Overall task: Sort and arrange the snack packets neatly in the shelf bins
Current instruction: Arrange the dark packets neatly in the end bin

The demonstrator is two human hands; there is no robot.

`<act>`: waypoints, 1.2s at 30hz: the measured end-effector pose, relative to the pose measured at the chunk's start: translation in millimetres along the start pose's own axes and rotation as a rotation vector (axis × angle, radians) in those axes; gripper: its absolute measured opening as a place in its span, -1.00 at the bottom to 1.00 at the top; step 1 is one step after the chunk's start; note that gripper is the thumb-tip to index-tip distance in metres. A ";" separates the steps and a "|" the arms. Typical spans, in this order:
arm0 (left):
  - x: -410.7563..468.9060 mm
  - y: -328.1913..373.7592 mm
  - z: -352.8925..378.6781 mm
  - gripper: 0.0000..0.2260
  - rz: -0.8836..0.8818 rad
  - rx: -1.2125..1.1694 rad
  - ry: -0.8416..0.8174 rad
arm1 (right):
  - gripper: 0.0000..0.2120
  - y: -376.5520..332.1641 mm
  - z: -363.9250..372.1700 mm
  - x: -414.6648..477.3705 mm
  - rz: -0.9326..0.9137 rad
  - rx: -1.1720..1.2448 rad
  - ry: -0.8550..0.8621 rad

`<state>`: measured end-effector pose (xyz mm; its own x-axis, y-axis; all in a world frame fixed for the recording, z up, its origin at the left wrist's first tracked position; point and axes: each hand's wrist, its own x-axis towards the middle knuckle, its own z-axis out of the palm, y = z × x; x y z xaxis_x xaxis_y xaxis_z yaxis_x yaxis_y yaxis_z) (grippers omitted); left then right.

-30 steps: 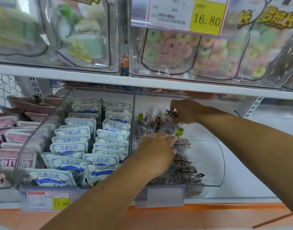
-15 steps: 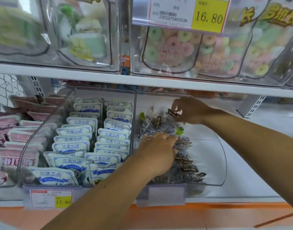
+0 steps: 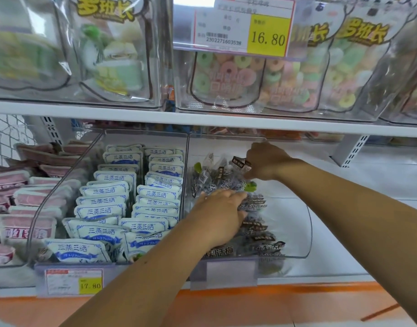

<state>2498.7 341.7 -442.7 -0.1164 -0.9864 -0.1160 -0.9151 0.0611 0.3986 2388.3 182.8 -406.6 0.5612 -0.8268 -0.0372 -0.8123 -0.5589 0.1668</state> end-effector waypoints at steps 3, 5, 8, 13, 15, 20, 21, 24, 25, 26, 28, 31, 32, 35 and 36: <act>-0.2 -0.6 0.7 -0.52 0.004 -0.002 0.011 | -0.55 1.5 -0.4 -2.1 -0.005 0.188 0.072; 0.4 -0.7 1.4 -0.52 0.006 0.000 0.013 | -0.64 5.6 -0.4 -1.7 -0.021 0.197 0.056; 0.8 -0.1 1.7 -0.52 0.005 0.000 0.020 | -0.69 9.4 1.6 0.1 -0.030 0.101 -0.004; 0.9 -1.0 1.7 -0.52 0.010 0.000 0.019 | -0.83 2.5 -0.2 5.6 -0.016 0.157 -0.027; 1.0 -1.1 1.6 -0.52 0.014 0.002 0.022 | -0.85 5.5 -3.0 3.3 -0.013 0.252 -0.014; 1.0 -0.1 0.9 -0.50 0.011 -0.003 0.027 | -0.88 18.6 -23.8 -36.7 0.056 0.821 0.215; 0.4 1.4 0.7 -0.49 0.013 -0.024 0.053 | -0.89 19.1 -25.2 -49.3 0.099 0.963 0.236; -3.7 6.4 -5.7 -0.51 -0.016 -0.199 0.277 | -0.91 17.5 -22.3 -87.7 0.146 1.241 0.286; -5.2 7.5 -9.5 -0.53 -0.044 -0.282 0.363 | -0.89 16.9 -20.3 -98.1 0.143 1.345 0.321; -7.3 8.1 -13.7 -0.53 -0.070 -0.379 0.431 | -0.86 15.5 -19.2 -108.0 0.143 1.467 0.352; -8.6 7.9 -18.0 -0.42 -0.088 -0.627 0.428 | -0.78 12.0 -16.0 -121.3 0.130 1.673 0.355; -13.5 10.2 -17.3 -0.44 -0.075 -0.903 0.332 | -0.60 4.8 -11.7 -131.2 0.060 1.748 0.295; -14.9 10.0 -16.3 -0.52 -0.077 -0.985 0.342 | -0.55 2.6 -12.3 -133.2 0.035 1.756 0.273; -20.4 11.7 -17.9 -0.70 -0.042 -1.245 0.365 | -0.51 1.2 -15.4 -137.6 -0.011 1.770 0.189; -23.2 13.0 -19.1 -0.73 -0.022 -1.253 0.378 | -0.53 1.3 -16.7 -138.6 -0.019 1.755 0.159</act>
<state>2496.9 362.5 -417.5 0.1965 -0.9794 0.0463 0.0872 0.0645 0.9941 2312.1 297.8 -384.8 0.4936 -0.8661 0.0790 0.0575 -0.0581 -0.9967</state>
